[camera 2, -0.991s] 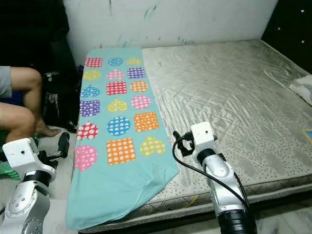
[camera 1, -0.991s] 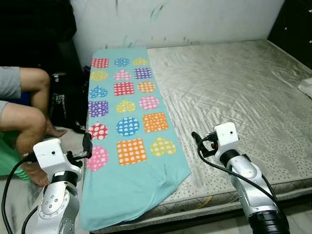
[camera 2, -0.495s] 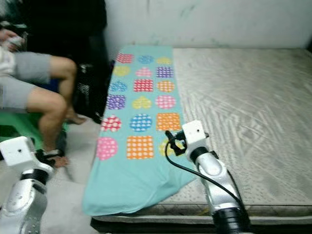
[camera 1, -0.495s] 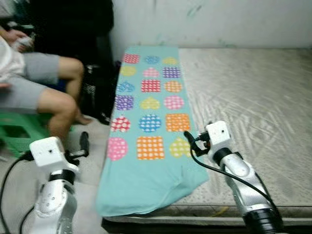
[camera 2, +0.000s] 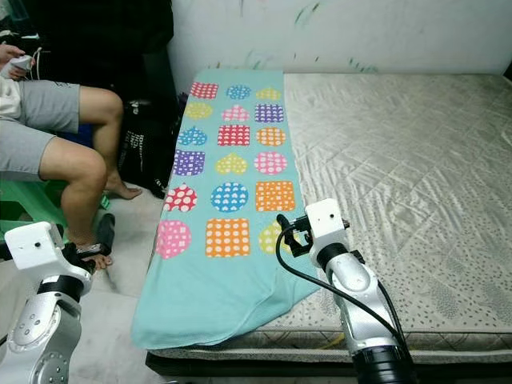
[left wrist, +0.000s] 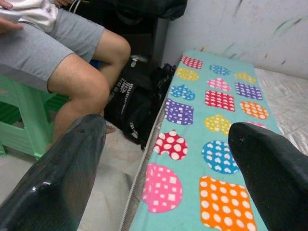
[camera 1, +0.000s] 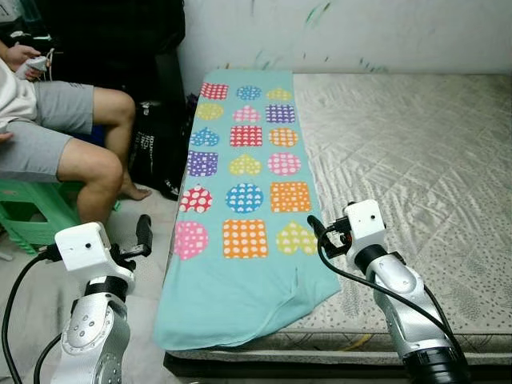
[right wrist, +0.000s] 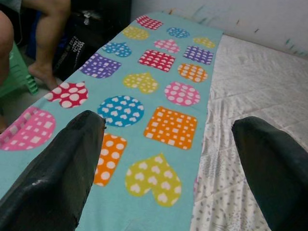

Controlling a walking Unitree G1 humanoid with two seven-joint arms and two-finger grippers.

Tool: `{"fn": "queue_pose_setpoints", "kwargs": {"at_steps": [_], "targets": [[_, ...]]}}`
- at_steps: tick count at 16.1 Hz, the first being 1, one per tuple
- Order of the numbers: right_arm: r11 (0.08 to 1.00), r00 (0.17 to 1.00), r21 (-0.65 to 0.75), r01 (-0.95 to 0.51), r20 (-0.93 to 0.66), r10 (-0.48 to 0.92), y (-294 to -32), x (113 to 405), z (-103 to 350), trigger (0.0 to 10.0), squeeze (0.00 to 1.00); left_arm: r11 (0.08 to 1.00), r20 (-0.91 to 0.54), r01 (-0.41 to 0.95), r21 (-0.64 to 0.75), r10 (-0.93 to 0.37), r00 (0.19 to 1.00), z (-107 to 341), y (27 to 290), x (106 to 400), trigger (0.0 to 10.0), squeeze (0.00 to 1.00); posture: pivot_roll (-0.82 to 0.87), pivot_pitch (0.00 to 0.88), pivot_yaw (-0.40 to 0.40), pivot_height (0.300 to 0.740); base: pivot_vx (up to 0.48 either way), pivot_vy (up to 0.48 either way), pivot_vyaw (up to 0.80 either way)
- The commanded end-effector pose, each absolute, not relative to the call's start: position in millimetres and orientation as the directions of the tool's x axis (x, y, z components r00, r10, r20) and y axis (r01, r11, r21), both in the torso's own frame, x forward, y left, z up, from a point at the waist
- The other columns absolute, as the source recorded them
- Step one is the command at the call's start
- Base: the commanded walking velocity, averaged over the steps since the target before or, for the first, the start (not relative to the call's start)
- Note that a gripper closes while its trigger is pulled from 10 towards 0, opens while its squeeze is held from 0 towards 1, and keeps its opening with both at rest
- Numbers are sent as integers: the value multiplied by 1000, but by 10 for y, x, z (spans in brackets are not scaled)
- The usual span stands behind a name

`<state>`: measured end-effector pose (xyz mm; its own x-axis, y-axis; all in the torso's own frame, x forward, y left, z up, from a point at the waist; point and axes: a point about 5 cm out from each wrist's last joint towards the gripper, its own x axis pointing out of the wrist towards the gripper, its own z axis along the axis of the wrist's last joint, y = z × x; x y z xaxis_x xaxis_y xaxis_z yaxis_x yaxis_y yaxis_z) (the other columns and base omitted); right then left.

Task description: Clean up the room

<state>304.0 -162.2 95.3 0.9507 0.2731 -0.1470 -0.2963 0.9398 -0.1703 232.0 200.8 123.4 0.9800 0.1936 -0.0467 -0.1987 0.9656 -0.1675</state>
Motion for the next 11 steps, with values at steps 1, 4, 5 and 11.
{"fn": "queue_pose_setpoints", "kwargs": {"at_steps": [1,4,5,11], "targets": [[938,947,-162,-308,-145,286,-1586,3021,968,10000,0,965,-37,-210,-158,207,978,1279,2043,2307,10000,0,-89,111,7,740,0,0,0],[935,946,-164,-314,-141,292,-1583,3029,979,10000,0,962,-41,-221,-158,218,975,1274,2055,2311,10000,0,-92,117,9,740,0,0,0],[935,946,-165,-313,-141,291,-1591,3038,984,10000,0,961,-40,-226,-159,222,974,1274,2062,2315,10000,0,-92,117,9,740,0,0,0],[933,944,-168,-318,-143,296,-1593,3043,988,10000,0,963,-38,-218,-158,215,976,1278,2053,2326,10000,0,-96,118,7,740,0,0,0]]}}
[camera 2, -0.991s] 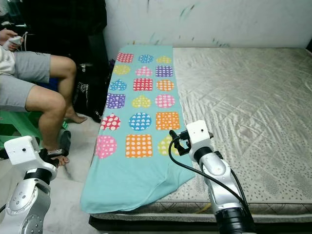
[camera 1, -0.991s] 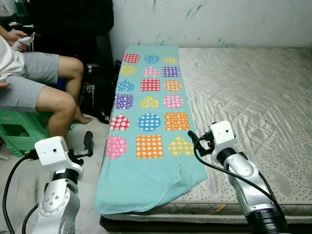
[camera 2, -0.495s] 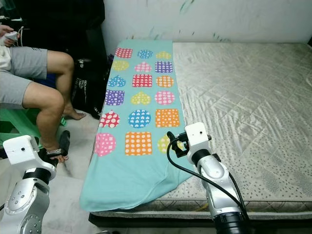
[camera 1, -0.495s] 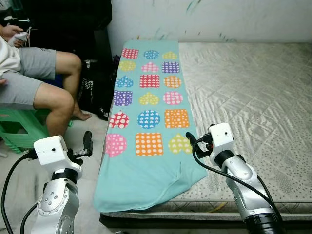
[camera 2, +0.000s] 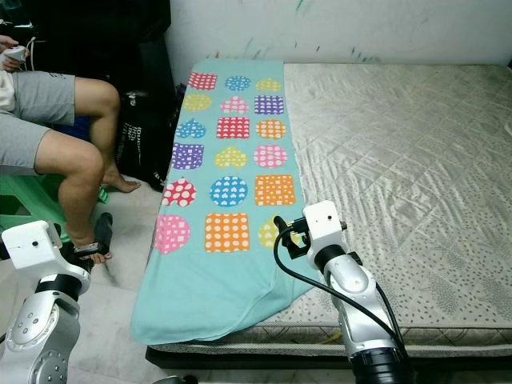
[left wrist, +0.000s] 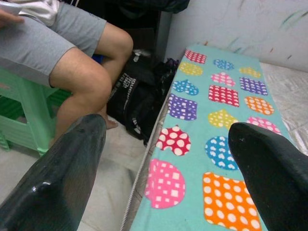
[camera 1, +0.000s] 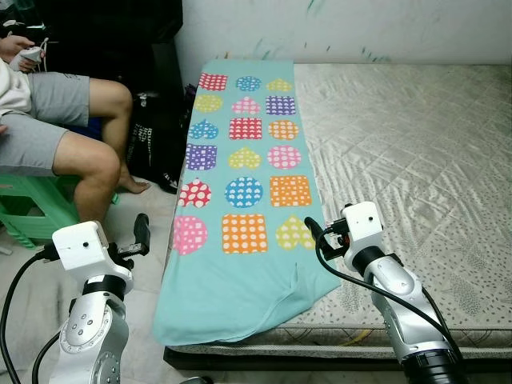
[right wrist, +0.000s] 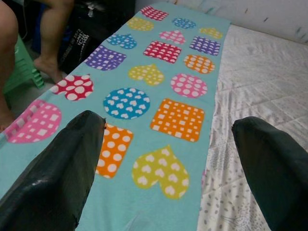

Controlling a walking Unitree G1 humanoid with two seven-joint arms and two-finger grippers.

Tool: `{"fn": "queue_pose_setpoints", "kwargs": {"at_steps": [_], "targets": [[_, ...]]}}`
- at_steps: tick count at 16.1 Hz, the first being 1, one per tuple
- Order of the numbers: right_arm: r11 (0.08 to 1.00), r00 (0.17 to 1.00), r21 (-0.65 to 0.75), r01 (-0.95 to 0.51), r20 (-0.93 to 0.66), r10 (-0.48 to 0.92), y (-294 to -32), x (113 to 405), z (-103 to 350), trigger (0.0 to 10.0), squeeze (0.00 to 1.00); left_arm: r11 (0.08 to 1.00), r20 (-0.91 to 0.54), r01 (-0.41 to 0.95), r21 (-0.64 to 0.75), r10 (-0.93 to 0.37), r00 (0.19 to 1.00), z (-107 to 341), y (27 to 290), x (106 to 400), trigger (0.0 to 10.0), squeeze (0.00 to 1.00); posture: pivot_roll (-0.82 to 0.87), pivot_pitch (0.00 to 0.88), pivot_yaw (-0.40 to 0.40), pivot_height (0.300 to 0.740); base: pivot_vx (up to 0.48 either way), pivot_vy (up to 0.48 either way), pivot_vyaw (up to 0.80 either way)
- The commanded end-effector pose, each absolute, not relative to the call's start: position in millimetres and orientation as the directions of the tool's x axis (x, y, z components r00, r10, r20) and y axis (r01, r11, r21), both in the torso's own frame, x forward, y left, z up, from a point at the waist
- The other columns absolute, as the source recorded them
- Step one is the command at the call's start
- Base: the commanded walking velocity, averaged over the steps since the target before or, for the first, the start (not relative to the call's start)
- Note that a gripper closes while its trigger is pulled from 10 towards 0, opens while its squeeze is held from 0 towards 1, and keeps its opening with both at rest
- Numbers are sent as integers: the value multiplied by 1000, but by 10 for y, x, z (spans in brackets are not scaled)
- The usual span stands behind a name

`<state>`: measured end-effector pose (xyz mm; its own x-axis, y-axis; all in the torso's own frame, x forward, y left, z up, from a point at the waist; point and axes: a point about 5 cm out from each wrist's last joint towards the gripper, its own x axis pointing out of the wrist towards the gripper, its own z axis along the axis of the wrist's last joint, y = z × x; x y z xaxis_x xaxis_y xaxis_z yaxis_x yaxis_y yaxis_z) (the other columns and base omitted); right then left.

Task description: Clean up the room

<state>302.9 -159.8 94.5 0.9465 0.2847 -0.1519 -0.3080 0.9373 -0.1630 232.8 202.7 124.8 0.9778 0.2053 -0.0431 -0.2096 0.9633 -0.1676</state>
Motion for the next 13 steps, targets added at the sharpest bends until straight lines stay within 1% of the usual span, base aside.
{"fn": "queue_pose_setpoints", "kwargs": {"at_steps": [1,13], "targets": [[933,944,-168,-318,-143,296,-1593,3043,988,10000,0,963,-38,-218,-158,215,976,1278,2053,2326,10000,0,-96,118,7,740,0,0,0],[930,942,-169,-328,-137,307,-1585,3048,1007,10000,0,962,-39,-222,-159,218,975,1279,2046,2334,10000,0,-100,121,-1,740,0,0,0]]}}
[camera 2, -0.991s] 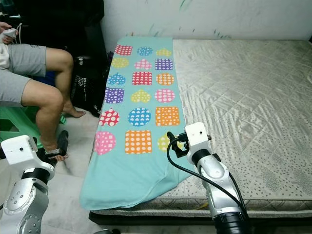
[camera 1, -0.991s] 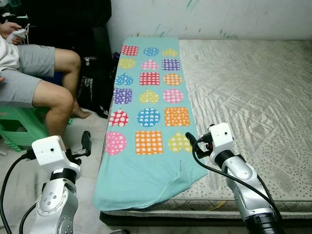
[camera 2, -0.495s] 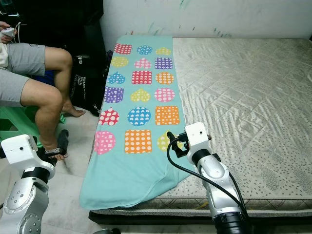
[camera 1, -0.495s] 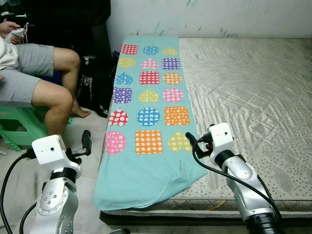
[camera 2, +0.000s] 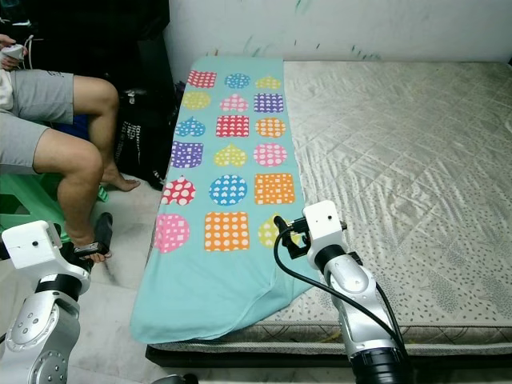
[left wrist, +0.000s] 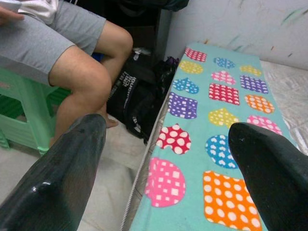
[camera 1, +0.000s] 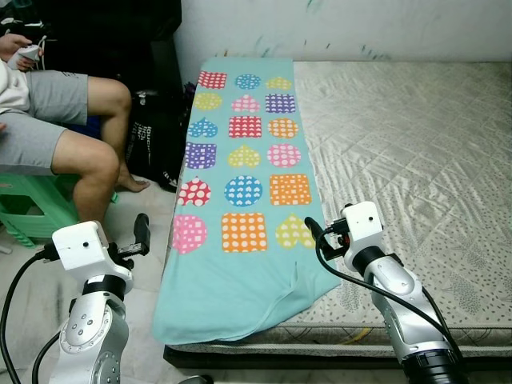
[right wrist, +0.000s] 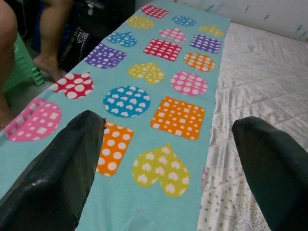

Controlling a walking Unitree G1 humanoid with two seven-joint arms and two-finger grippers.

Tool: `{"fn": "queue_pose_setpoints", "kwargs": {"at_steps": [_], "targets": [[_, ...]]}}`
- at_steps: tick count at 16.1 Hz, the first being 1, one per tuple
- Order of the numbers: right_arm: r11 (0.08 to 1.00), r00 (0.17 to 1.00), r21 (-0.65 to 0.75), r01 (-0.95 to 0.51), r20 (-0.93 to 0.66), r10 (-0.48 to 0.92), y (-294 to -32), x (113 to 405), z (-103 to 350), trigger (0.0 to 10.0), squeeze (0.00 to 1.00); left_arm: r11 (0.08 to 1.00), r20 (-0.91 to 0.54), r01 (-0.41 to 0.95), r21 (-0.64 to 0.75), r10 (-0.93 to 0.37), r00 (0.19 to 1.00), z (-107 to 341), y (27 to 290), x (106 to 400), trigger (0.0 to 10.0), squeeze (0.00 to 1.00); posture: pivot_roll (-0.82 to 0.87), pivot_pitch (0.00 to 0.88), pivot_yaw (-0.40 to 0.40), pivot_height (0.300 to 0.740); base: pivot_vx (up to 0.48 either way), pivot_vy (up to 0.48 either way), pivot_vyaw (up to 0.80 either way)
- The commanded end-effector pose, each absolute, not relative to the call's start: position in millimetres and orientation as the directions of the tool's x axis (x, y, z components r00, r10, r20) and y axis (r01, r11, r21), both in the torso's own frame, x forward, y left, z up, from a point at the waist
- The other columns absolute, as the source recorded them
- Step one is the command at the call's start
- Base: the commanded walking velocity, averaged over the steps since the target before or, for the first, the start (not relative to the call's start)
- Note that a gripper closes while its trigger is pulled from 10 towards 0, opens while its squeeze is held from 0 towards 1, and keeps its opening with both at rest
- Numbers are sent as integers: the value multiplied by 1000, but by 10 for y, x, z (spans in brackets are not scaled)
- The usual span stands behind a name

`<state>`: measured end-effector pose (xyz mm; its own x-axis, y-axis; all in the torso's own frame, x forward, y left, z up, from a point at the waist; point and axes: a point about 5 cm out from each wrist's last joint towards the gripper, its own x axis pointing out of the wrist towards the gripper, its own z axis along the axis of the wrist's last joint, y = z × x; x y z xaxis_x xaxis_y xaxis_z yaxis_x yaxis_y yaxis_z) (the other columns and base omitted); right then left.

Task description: Clean up the room

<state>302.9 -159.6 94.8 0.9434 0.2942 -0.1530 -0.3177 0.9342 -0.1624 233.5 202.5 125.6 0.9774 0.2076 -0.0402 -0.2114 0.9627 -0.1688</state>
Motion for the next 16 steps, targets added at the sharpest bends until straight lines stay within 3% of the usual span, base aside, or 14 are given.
{"fn": "queue_pose_setpoints", "kwargs": {"at_steps": [1,5,12,16], "targets": [[924,937,-168,-343,-128,324,-1574,3058,1028,10000,0,961,-39,-226,-162,222,974,1276,2033,2341,10000,0,-100,118,-4,740,0,0,0],[919,932,-165,-357,-123,340,-1552,3057,1039,10000,0,959,-40,-227,-167,224,974,1269,2021,2337,10000,0,-100,114,-8,736,0,0,0],[912,925,-165,-375,-123,358,-1528,3067,1047,10000,0,955,-44,-248,-166,244,969,1259,2045,2331,10000,0,-100,112,-11,660,0,0,0],[910,925,-174,-376,-123,359,-1535,3080,1049,10000,0,950,-44,-273,-151,269,962,1256,2071,2325,10000,0,-98,111,-14,656,0,0,0]]}}
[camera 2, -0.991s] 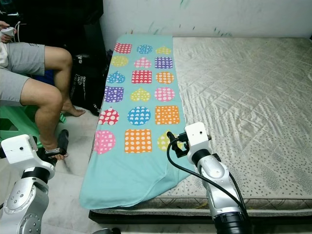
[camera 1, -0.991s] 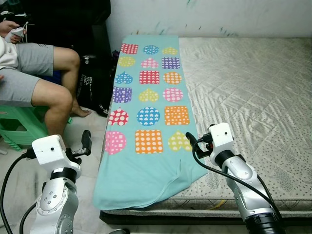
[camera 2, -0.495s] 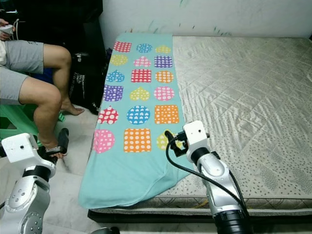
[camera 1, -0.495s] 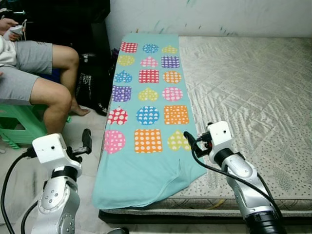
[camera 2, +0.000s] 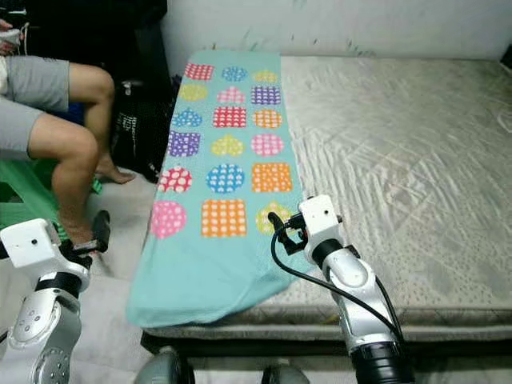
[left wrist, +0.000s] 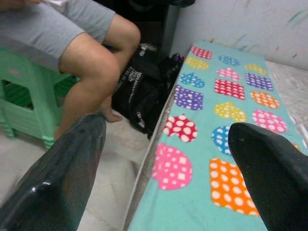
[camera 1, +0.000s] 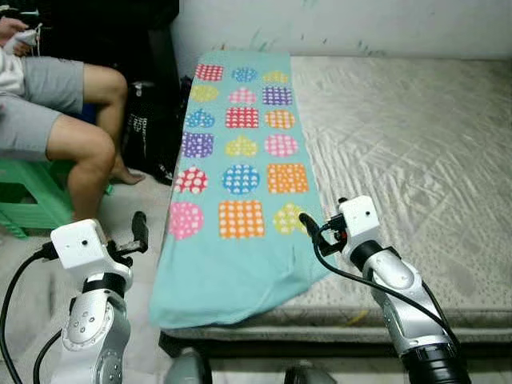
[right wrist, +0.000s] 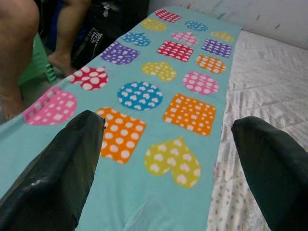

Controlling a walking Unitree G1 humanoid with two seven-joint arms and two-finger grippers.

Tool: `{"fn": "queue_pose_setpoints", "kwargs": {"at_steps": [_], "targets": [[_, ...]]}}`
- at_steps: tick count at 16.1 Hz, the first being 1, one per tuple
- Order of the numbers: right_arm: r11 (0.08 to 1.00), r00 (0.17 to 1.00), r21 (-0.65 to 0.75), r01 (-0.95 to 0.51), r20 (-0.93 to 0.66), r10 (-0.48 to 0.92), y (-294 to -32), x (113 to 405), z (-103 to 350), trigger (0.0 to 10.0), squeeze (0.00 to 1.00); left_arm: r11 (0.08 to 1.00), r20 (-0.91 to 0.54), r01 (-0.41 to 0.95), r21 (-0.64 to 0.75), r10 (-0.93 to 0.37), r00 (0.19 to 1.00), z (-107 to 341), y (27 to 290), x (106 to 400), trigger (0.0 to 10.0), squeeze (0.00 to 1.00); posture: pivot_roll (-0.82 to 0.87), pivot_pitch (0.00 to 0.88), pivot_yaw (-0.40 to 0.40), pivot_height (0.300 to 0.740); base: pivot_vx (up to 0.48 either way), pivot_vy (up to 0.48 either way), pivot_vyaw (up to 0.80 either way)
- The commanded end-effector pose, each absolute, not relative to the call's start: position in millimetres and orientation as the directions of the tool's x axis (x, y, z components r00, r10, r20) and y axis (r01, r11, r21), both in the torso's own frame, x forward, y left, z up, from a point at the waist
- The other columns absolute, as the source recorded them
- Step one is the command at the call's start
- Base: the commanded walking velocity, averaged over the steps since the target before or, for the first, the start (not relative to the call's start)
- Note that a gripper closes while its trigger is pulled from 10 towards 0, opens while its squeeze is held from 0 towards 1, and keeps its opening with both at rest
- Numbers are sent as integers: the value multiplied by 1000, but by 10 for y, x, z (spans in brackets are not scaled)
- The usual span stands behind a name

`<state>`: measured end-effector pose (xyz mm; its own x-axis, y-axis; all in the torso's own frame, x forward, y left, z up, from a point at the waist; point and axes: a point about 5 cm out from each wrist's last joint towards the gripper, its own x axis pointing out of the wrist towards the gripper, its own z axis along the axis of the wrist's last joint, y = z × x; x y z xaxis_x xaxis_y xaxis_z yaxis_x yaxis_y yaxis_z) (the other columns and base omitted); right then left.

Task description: Clean up the room

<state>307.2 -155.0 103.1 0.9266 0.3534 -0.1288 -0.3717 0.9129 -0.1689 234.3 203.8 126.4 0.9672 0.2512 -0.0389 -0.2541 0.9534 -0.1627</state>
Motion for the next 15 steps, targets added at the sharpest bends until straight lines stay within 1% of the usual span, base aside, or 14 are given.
{"fn": "queue_pose_setpoints", "kwargs": {"at_steps": [1,4,5,7,9,15], "targets": [[909,925,-176,-377,-124,359,-1538,3080,1045,10000,0,950,-45,-274,-152,271,962,1255,2073,2324,10000,0,-98,111,-14,656,0,0,0],[906,922,-181,-383,-128,364,-1549,3081,1036,10000,0,949,-44,-271,-161,268,963,1260,2071,2329,10000,0,-103,118,-13,656,0,0,0],[904,921,-183,-386,-126,368,-1545,3087,1045,10000,0,947,-45,-278,-159,274,961,1259,2078,2331,10000,0,-103,118,-13,638,0,0,0],[903,920,-184,-389,-125,372,-1541,3090,1048,10000,0,945,-46,-288,-154,284,958,1257,2087,2331,10000,0,-103,118,-13,621,0,0,0],[900,918,-185,-395,-124,377,-1536,3092,1049,10000,0,934,-44,-332,-130,329,943,1257,2144,2315,10000,0,-103,118,-13,612,0,0,0],[888,907,-185,-421,-118,405,-1489,3097,1062,10000,0,926,-47,-357,-126,354,934,1256,2172,2304,10000,0,-105,126,-18,526,0,0,0]]}}
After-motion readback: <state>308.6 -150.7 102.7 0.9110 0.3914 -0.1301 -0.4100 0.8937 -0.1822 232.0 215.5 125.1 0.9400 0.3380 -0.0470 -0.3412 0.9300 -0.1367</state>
